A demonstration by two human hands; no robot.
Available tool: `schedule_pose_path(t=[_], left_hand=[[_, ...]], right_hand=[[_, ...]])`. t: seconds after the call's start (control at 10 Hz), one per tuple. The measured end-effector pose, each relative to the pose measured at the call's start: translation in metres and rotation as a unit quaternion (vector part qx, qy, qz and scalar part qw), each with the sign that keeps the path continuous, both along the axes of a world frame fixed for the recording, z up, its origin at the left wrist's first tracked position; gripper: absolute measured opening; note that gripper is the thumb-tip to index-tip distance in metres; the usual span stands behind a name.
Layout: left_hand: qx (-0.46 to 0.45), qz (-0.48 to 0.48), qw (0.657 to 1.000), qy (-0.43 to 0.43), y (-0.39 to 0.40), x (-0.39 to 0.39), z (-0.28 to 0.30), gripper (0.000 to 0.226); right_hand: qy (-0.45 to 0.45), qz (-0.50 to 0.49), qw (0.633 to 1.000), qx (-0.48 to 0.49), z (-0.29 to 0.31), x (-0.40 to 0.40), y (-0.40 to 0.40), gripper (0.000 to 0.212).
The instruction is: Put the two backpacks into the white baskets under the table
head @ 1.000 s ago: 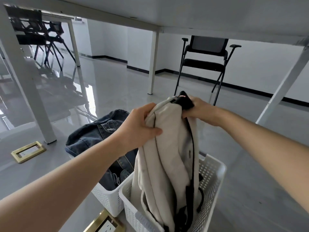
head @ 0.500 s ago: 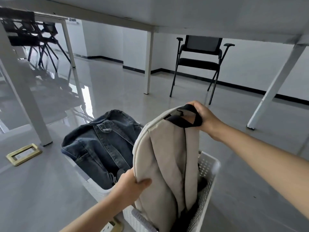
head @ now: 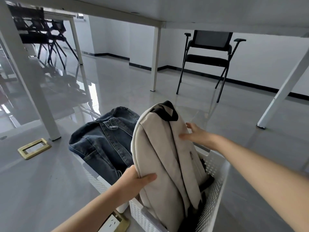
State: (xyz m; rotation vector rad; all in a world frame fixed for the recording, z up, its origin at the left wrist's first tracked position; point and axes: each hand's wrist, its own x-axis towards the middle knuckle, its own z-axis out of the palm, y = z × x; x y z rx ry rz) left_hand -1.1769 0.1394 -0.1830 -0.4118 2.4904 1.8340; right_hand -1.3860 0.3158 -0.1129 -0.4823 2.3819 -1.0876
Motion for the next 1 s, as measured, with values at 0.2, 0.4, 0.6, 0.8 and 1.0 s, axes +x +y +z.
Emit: schedule_pose_path(t=[0.2,0.4,0.6,0.8,1.0], left_hand=[[0.16,0.194,0.967,0.029,0.013,-0.004,0.01,0.025],[0.37,0.326,0.863,-0.109,-0.014,-0.015,-0.007,0.032],[0.232,0.298,0.914,-0.149,-0.049,-0.027,-0.019,0.032],[0.005,0.259,0.948,-0.184,-0.06,-0.013,0.007,0.028],[-0.048,0.168,0.952,-0.25,-0.056,0.025,0.075,0.015]], right_hand=[[-0.001,-0.032,0.999,-0.034,-0.011,-0.014,-0.032,0.094],[0.185,0.023,0.973,0.134,-0.052,-0.015,-0.06,0.081],[0.263,0.148,0.912,0.279,-0.076,-0.016,-0.087,0.06],[0.205,0.15,0.903,0.345,-0.05,0.007,-0.083,0.058],[0.124,0.099,0.919,0.362,0.018,0.078,-0.063,0.061]])
